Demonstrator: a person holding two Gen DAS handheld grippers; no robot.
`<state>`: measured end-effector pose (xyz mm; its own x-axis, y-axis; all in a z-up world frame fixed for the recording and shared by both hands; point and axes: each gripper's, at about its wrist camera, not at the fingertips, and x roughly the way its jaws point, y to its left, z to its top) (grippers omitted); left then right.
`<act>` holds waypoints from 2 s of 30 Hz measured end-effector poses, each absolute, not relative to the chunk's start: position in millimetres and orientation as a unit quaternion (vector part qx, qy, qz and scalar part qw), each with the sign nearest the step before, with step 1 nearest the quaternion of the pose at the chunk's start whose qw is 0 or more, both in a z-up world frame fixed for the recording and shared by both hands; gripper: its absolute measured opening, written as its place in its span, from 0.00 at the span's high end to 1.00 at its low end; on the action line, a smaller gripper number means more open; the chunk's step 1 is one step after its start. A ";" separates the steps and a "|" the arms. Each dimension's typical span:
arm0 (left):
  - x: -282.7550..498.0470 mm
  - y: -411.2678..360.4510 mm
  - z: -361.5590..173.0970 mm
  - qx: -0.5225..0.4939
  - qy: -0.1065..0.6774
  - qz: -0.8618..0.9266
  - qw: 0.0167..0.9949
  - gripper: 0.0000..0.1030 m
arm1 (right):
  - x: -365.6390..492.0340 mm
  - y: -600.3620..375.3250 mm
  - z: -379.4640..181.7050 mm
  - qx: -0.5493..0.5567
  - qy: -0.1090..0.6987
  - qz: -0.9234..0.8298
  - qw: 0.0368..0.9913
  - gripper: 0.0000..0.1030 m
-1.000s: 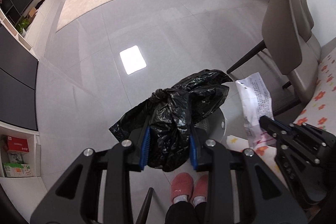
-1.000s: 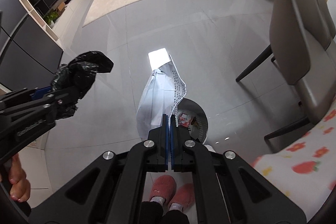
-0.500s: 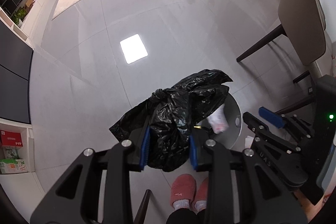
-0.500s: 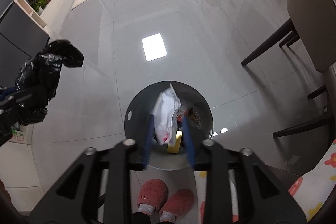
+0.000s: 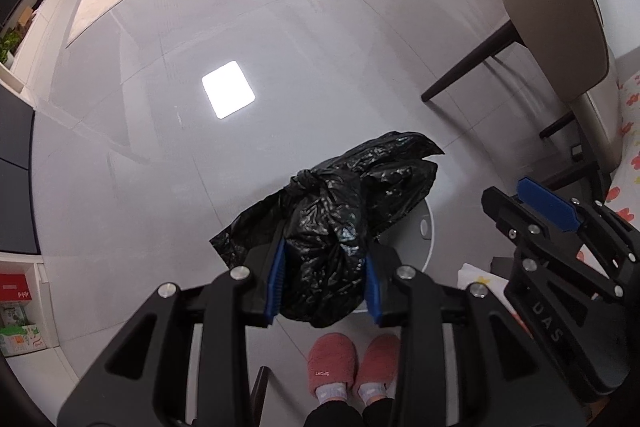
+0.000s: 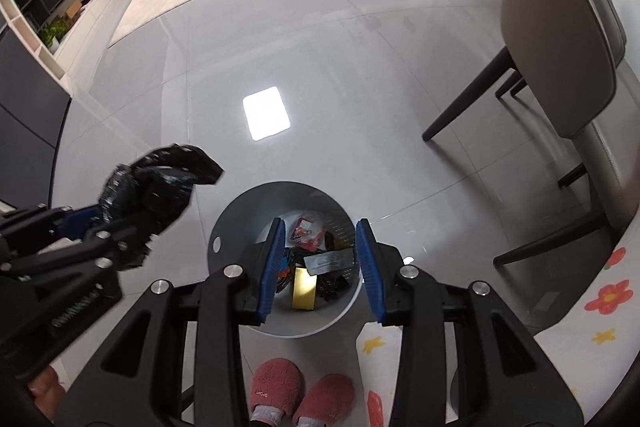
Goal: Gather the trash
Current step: 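Open right tool to drop the paper while left tool releases the bag into bin, then move both open tools back over the table toward the snack packets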
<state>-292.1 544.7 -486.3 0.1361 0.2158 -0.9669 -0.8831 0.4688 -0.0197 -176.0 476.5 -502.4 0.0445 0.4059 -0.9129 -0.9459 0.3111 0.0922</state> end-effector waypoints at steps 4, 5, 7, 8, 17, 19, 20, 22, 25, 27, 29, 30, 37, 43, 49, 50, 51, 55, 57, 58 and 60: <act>-284.4 543.1 -492.6 -0.315 0.532 0.397 0.678 0.62 | -169.4 471.3 -500.1 -0.290 0.467 0.504 0.666 0.66; -283.8 542.0 -492.8 -0.314 0.534 0.396 0.678 0.59 | -168.5 469.8 -498.7 -0.288 0.468 0.502 0.668 0.66; -285.0 541.3 -490.2 -0.313 0.536 0.395 0.678 0.53 | -167.2 467.4 -495.2 -0.284 0.471 0.499 0.670 0.66; -285.4 540.1 -487.6 -0.311 0.536 0.394 0.679 0.48 | -167.0 467.3 -494.3 -0.284 0.472 0.498 0.670 0.66; -289.1 533.0 -464.3 -0.304 0.533 0.391 0.686 0.37 | -167.9 457.7 -473.1 -0.275 0.472 0.498 0.673 0.66; -289.9 529.7 -456.0 -0.301 0.532 0.393 0.687 0.37 | -168.9 455.2 -461.3 -0.275 0.469 0.500 0.674 0.66; -291.5 528.2 -449.2 -0.299 0.531 0.394 0.688 0.37 | -169.2 454.0 -455.4 -0.275 0.467 0.501 0.675 0.66; -291.6 526.3 -437.3 -0.296 0.531 0.398 0.687 0.37 | -171.4 452.2 -440.9 -0.275 0.464 0.504 0.675 0.66; -300.0 522.7 -410.7 -0.292 0.530 0.408 0.684 0.37 | -176.4 448.8 -412.8 -0.273 0.458 0.511 0.675 0.66; -308.0 520.5 -388.7 -0.286 0.531 0.417 0.680 0.31 | -179.8 446.3 -389.6 -0.274 0.451 0.518 0.673 0.66; -315.4 516.9 -363.3 -0.274 0.532 0.431 0.675 0.29 | -182.8 444.0 -364.9 -0.276 0.444 0.526 0.670 0.66; -319.0 515.6 -350.6 -0.272 0.530 0.432 0.676 0.29 | -185.3 442.5 -351.9 -0.280 0.440 0.530 0.669 0.64; -335.5 501.1 -256.7 -0.263 0.529 0.444 0.674 0.27 | -189.3 416.2 -248.2 -0.275 0.410 0.546 0.677 0.54; -314.6 476.0 -193.7 -0.236 0.522 0.410 0.710 0.27 | -164.9 367.6 -179.9 -0.248 0.400 0.507 0.722 0.53; -256.5 437.1 -150.9 -0.174 0.509 0.323 0.778 0.27 | -119.9 292.8 -140.6 -0.191 0.412 0.404 0.794 0.53; -243.4 429.1 -146.2 -0.161 0.507 0.307 0.789 0.27 | -111.3 275.9 -135.2 -0.179 0.417 0.382 0.805 0.53; -230.5 420.6 -143.4 -0.147 0.506 0.291 0.798 0.26 | -103.1 260.1 -132.1 -0.171 0.421 0.363 0.813 0.53; -181.6 383.6 -134.7 -0.106 0.505 0.228 0.826 0.26 | -69.7 188.1 -119.1 -0.127 0.433 0.274 0.849 0.53; -158.5 362.4 -131.1 -0.095 0.505 0.195 0.835 0.26 | -58.8 155.2 -113.7 -0.108 0.433 0.235 0.864 0.53; -150.0 351.6 -128.1 -0.088 0.506 0.182 0.839 0.26 | -51.6 137.1 -111.2 -0.100 0.431 0.217 0.870 0.52; -126.6 324.8 -123.8 -0.072 0.506 0.156 0.845 0.26 | -40.2 99.7 -107.5 -0.084 0.426 0.176 0.884 0.49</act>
<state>-126.6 324.8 -123.8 0.4392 0.1911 -0.8778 -0.3361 0.9411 0.0367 -40.2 99.7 -107.5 0.5754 0.2394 -0.7820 -0.3818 0.9242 0.0021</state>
